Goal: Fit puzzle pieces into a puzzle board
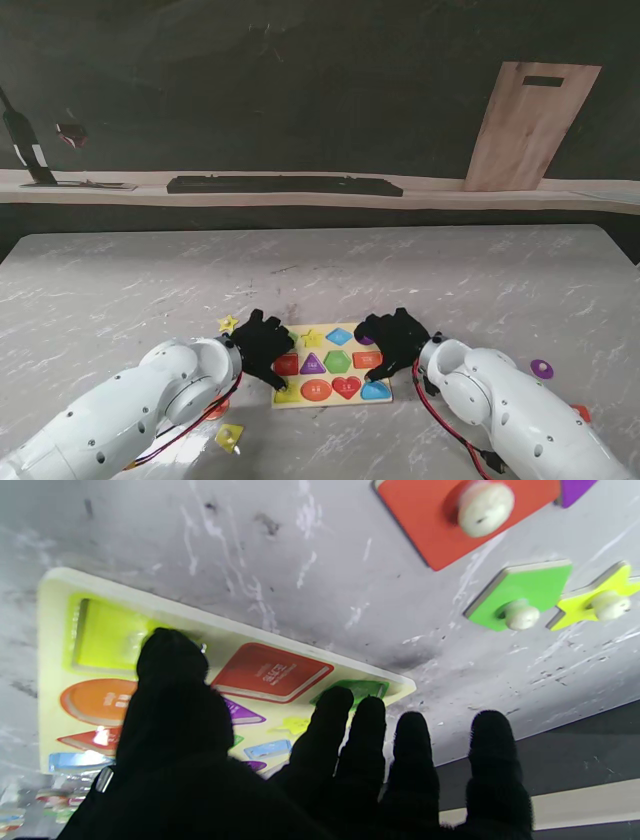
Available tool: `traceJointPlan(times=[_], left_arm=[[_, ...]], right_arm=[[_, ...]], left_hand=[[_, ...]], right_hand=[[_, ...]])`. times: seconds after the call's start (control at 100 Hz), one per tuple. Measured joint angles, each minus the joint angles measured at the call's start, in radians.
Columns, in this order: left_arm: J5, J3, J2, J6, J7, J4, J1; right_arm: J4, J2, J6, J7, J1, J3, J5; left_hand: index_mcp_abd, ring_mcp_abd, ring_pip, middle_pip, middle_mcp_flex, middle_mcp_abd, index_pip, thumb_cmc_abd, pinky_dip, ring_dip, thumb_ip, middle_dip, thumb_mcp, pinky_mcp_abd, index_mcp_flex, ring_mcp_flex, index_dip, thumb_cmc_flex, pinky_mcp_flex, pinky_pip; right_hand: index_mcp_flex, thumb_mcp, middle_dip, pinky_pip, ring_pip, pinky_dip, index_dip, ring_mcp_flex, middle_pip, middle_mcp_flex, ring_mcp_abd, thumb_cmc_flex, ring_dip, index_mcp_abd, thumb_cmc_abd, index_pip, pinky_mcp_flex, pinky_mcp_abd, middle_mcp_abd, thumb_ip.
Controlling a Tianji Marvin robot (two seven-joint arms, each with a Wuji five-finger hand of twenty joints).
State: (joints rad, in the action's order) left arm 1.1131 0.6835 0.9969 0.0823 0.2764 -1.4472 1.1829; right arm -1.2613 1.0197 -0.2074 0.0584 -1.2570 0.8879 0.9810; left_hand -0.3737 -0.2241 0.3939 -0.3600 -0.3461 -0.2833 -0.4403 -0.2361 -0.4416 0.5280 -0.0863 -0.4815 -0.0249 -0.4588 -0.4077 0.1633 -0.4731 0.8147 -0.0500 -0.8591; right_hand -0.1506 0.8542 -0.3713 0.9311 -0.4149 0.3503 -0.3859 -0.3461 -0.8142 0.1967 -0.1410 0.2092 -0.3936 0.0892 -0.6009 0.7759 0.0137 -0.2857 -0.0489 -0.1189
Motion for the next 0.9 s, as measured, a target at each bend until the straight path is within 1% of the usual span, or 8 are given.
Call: traceJointPlan(times=[0.15,0.41,0.48,0.61,0.77,0.83,0.86,0.9], left_arm=[[-0.073,-0.005,0.001,-0.002,-0.010,0.008,-0.005],[-0.061,0.030,0.009,0.014,-0.024,0.004,0.022],[-0.059,0.038,0.009,0.019,-0.031,0.001,0.032],[-0.043,0.057,0.009,0.024,-0.046,-0.009,0.050],[-0.033,0.089,0.014,0.024,-0.079,-0.016,0.081],[-0.017,0.102,0.015,0.028,-0.101,-0.018,0.092],[-0.008,0.109,0.016,0.029,-0.109,-0.019,0.098],[0.000,0.117,0.017,0.030,-0.117,-0.022,0.105]], right_arm=[[0.007,0.001,0.023,-0.007,0.011,-0.018,-0.020],[0.008,0.008,0.024,-0.021,-0.002,0.005,-0.018],[0.002,0.009,0.023,-0.031,-0.011,0.013,-0.015],[-0.004,0.011,0.023,-0.047,-0.015,0.015,-0.013],[-0.018,0.017,0.031,-0.055,-0.024,0.031,-0.015],[-0.027,0.018,0.031,-0.056,-0.030,0.038,-0.015],[-0.032,0.018,0.031,-0.057,-0.033,0.042,-0.015],[-0.037,0.018,0.031,-0.059,-0.037,0.046,-0.015]], left_hand=[[-0.008,0.000,0.000,0.000,0.000,0.000,-0.005,0.000,0.000,0.000,0.000,0.008,0.014,0.000,-0.016,0.000,-0.006,0.003,0.000,0.000],[0.004,0.000,-0.007,0.001,0.000,0.003,-0.003,0.000,0.000,-0.013,0.000,0.022,0.015,0.000,-0.037,0.000,0.011,0.003,0.000,0.000],[0.006,0.000,-0.007,0.002,0.000,0.003,-0.001,0.001,0.000,-0.013,0.000,0.022,0.015,0.000,-0.045,0.000,0.021,0.003,0.000,0.000],[0.075,0.000,-0.008,0.002,0.000,0.005,-0.015,0.009,0.000,-0.013,0.000,0.029,0.015,0.000,-0.075,0.000,0.022,0.003,0.000,0.000],[0.168,0.000,-0.008,0.002,0.000,0.007,-0.045,0.009,0.000,-0.014,0.000,0.033,0.015,0.000,-0.079,0.000,0.021,0.003,0.000,0.000],[0.193,0.000,-0.008,0.004,0.001,0.016,-0.045,0.009,0.000,-0.014,0.000,0.033,0.015,0.000,-0.082,0.000,0.021,0.003,0.000,0.000],[0.193,0.000,-0.008,0.011,0.005,0.017,-0.045,0.009,0.000,-0.014,0.000,0.034,0.015,0.000,-0.082,0.000,0.021,0.003,0.000,0.000],[0.193,0.000,-0.008,0.013,0.011,0.017,-0.045,0.009,0.000,-0.014,0.000,0.035,0.015,0.000,-0.083,0.000,0.021,0.004,0.000,0.000]], right_hand=[[-0.011,-0.005,-0.013,0.001,-0.013,0.000,-0.018,0.000,-0.015,0.005,0.009,0.000,-0.001,-0.026,0.023,0.033,-0.002,0.000,0.001,0.000],[-0.013,-0.007,-0.003,0.007,-0.038,0.000,-0.020,-0.012,-0.005,0.018,0.023,0.000,-0.002,-0.084,0.035,0.037,-0.002,0.000,0.000,0.009],[-0.013,-0.007,-0.003,0.007,-0.041,0.000,-0.019,-0.018,-0.005,0.018,0.023,0.000,-0.002,-0.124,0.044,0.033,-0.002,0.000,0.000,0.009],[-0.013,-0.008,-0.003,0.008,-0.041,0.000,-0.018,-0.018,-0.005,0.018,0.023,0.000,-0.003,-0.140,0.054,0.033,-0.002,0.000,0.000,0.009],[-0.013,-0.008,-0.003,0.008,-0.041,0.000,-0.018,-0.018,-0.005,0.018,0.023,0.000,-0.003,-0.140,0.055,0.033,-0.002,0.000,0.000,0.009],[-0.013,-0.008,-0.003,0.009,-0.041,0.000,-0.018,-0.018,-0.005,0.018,0.023,0.000,-0.003,-0.140,0.055,0.033,-0.003,0.000,0.000,0.009],[-0.013,-0.009,-0.003,0.009,-0.041,0.000,-0.018,-0.018,-0.005,0.018,0.023,0.000,-0.003,-0.140,0.055,0.033,-0.003,0.000,0.000,0.022],[-0.013,-0.009,-0.003,0.009,-0.041,0.000,-0.018,-0.018,-0.005,0.018,0.023,0.000,-0.003,-0.140,0.055,0.033,-0.003,0.000,0.000,0.022]])
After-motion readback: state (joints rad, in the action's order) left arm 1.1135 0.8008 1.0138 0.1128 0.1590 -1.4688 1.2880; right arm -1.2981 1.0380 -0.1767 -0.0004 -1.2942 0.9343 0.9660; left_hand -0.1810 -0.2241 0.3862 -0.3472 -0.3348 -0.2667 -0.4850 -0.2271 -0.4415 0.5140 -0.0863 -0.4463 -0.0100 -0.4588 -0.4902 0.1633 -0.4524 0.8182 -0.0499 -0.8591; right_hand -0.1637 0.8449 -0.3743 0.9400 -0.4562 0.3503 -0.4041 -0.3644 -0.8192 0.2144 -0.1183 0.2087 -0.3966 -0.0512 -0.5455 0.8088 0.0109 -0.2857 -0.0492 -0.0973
